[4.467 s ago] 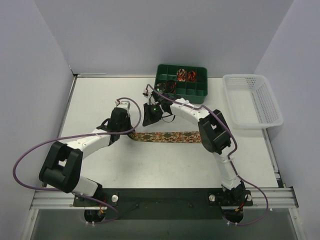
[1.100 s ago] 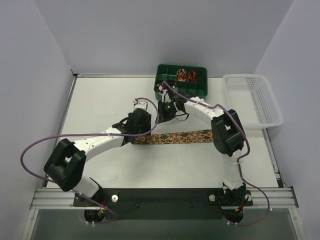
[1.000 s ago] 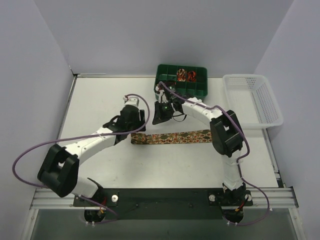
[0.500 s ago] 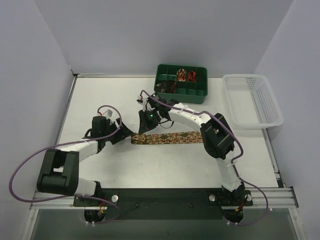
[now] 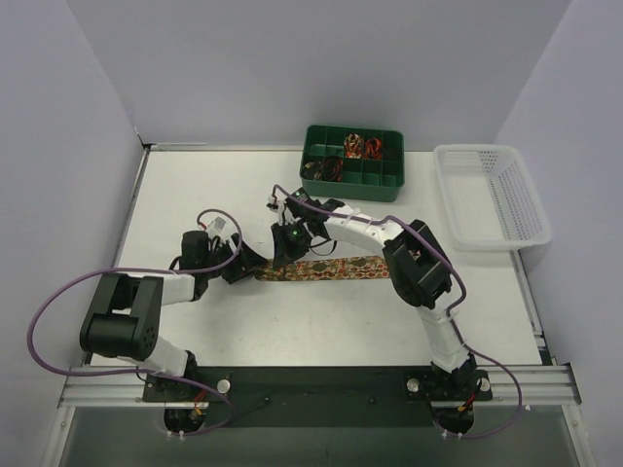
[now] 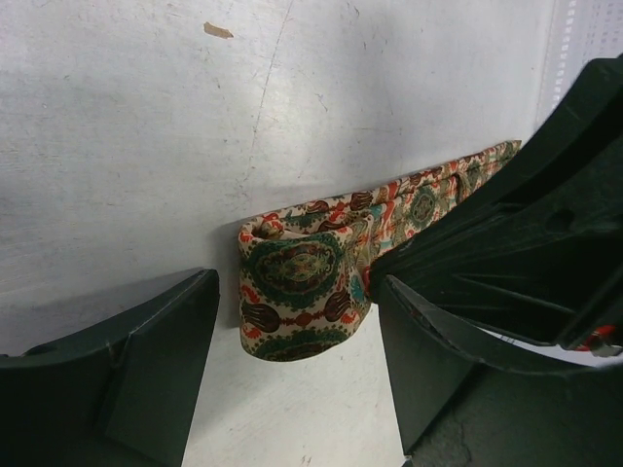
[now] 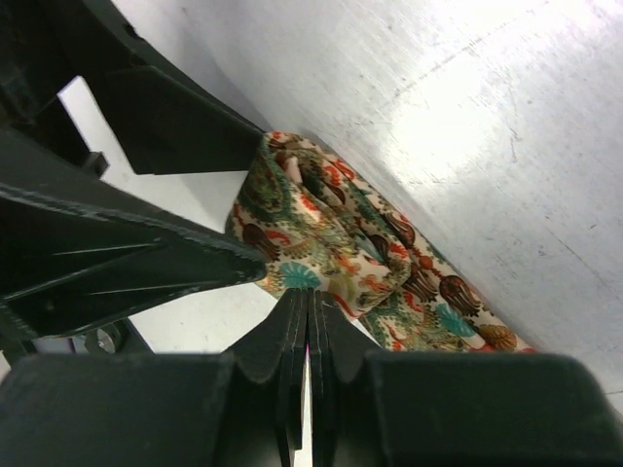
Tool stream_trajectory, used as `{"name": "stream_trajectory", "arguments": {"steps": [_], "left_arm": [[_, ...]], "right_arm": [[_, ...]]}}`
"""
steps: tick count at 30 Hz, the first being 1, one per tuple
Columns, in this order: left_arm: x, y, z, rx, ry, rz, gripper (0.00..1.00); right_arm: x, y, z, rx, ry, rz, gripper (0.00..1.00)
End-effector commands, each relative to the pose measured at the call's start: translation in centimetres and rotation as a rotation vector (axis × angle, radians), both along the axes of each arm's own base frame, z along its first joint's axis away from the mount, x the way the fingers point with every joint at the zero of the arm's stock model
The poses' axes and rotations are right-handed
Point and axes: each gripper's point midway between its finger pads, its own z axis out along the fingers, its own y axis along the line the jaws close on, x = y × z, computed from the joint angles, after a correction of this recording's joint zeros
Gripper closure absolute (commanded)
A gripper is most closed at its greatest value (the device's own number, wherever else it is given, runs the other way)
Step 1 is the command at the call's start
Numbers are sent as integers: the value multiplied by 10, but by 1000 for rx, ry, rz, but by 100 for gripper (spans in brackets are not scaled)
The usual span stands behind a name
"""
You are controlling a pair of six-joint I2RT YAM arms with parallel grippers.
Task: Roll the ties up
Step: Roll the tie at the center of the board.
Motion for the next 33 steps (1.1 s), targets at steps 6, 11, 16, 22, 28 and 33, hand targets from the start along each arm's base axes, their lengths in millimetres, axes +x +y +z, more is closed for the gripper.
{"name": "stream_trajectory", "arguments": {"steps": [6, 11, 16, 22, 28, 33], "left_arm": [[-5, 0, -7, -9, -15, -17, 24], [-10, -5, -15, -19, 2, -35, 28], [-8, -12, -19, -23, -5, -48, 37], [-7, -20, -21, -101, -19, -42, 82], [4, -23, -11, -113, -69, -40, 100], [9, -12, -13, -17, -51, -12, 100]], "right_arm": [[-6, -16, -38, -94, 30, -3, 98], [-7, -18, -43, -104, 36, -8, 98], [-5, -18, -43, -98, 43, -9, 98], [-3, -20, -41, -92, 48, -17, 98], [9, -19, -21, -66, 4, -35, 98], [20, -24, -2, -51, -40, -56, 98]]}}
